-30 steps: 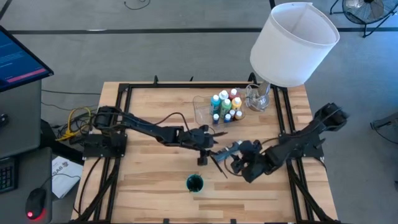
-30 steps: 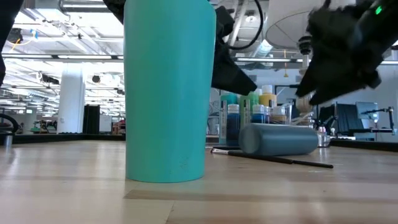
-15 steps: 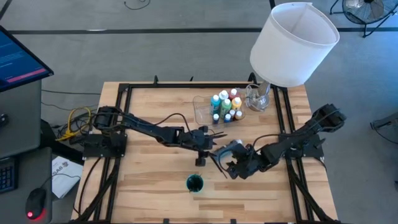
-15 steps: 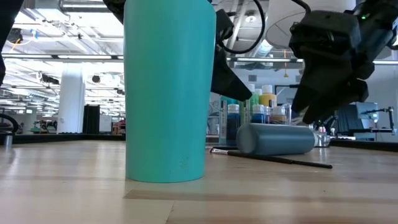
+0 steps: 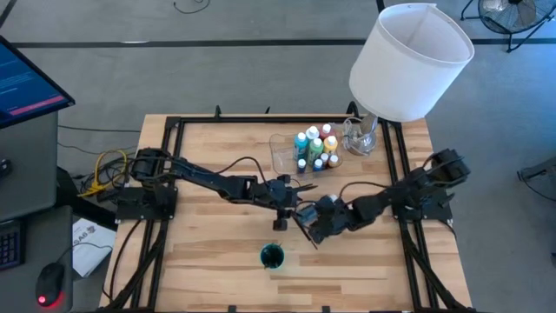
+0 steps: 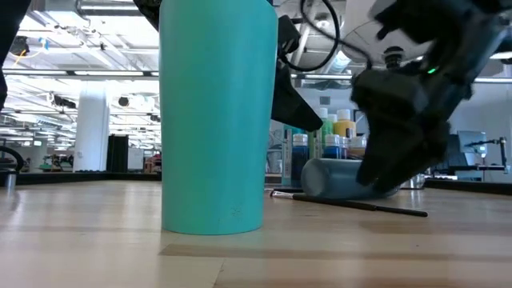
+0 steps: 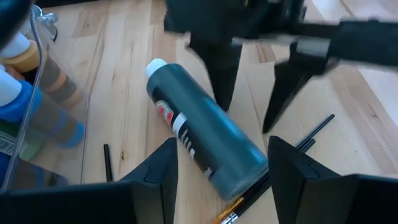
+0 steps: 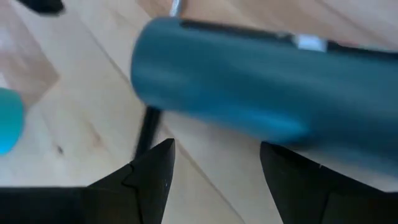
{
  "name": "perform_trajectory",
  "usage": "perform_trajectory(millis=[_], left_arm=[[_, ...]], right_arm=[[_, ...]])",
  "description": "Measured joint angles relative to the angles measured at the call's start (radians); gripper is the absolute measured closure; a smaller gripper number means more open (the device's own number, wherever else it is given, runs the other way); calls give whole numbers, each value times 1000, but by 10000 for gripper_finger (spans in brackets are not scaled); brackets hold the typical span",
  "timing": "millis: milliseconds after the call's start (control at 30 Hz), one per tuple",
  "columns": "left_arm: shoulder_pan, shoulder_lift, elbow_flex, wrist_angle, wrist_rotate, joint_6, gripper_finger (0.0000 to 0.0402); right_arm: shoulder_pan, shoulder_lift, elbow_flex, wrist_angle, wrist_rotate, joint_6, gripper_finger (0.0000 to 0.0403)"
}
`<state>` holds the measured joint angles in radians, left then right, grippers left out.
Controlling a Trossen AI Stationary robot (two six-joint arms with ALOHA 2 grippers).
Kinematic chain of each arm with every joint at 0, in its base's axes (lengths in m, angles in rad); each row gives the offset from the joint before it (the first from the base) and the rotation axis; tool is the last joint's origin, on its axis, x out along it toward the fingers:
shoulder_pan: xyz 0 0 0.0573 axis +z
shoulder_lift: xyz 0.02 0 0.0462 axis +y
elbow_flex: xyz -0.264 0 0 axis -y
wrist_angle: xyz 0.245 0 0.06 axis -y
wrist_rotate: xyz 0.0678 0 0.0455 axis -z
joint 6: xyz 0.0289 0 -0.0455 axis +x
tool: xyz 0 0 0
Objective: Pick & Place Paint Supplies
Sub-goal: Put the big black paint bottle into the transparent bin
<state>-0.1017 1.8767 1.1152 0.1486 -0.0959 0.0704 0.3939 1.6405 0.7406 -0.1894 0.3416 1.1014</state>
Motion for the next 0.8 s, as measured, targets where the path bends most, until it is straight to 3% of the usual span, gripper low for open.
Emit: perform_trajectory(millis=[267, 567, 800], left_arm=[[27, 0, 0, -25, 1, 0, 258], [60, 0, 0, -72, 0, -5, 258], [52, -56, -1, -204, 0, 3, 258]], right_arm=[[-68, 64, 8, 142, -103, -105, 173], [-86, 65, 12, 305, -67, -232, 173], [-65, 60, 11, 359, -31, -306, 173]])
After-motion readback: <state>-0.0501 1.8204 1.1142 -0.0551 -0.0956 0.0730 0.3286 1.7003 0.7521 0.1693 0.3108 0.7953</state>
